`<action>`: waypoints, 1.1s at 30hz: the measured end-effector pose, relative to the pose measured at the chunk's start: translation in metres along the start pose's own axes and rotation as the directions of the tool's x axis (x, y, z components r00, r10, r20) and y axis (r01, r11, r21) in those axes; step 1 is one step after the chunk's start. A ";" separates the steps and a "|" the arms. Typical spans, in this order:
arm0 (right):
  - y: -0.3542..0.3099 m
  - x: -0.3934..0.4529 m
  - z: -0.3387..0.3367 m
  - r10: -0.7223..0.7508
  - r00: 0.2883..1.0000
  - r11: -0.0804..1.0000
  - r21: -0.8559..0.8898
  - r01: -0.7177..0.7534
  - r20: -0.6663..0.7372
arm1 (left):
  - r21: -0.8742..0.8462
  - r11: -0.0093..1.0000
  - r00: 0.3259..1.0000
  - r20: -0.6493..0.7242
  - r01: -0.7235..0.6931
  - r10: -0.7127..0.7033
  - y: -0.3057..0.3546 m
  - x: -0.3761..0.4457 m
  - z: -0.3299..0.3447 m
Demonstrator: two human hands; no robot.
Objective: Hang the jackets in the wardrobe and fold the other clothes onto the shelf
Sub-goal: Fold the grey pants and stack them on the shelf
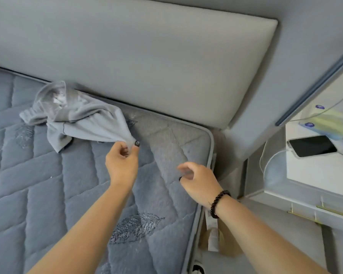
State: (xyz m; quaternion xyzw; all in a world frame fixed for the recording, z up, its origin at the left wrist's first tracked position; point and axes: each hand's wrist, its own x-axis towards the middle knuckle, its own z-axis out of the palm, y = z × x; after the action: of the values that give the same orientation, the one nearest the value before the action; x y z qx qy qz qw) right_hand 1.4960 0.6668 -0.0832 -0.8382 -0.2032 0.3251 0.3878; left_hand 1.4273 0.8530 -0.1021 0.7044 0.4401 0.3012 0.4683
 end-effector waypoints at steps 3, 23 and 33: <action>0.003 -0.034 0.005 -0.042 0.997 0.999 0.024 0.043 -0.060 | -0.072 0.991 0.987 0.102 -0.117 0.124 0.029 -0.060 -0.022; 0.043 -0.296 0.102 -0.250 0.880 0.966 -0.047 0.253 -0.403 | -0.537 0.843 0.735 0.564 -0.019 0.376 0.014 -0.267 -0.171; 0.004 -0.419 0.233 -0.040 0.898 0.999 -0.034 0.028 -0.437 | 0.338 0.794 0.553 0.833 -0.505 -0.003 -0.127 -0.151 -0.211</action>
State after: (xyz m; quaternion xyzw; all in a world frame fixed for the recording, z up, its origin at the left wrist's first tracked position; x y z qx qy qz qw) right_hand 1.0372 0.5370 -0.0375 -0.8913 -0.1297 0.1189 0.4178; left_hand 1.1427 0.8222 -0.1414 0.9218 0.1368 -0.1184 0.3428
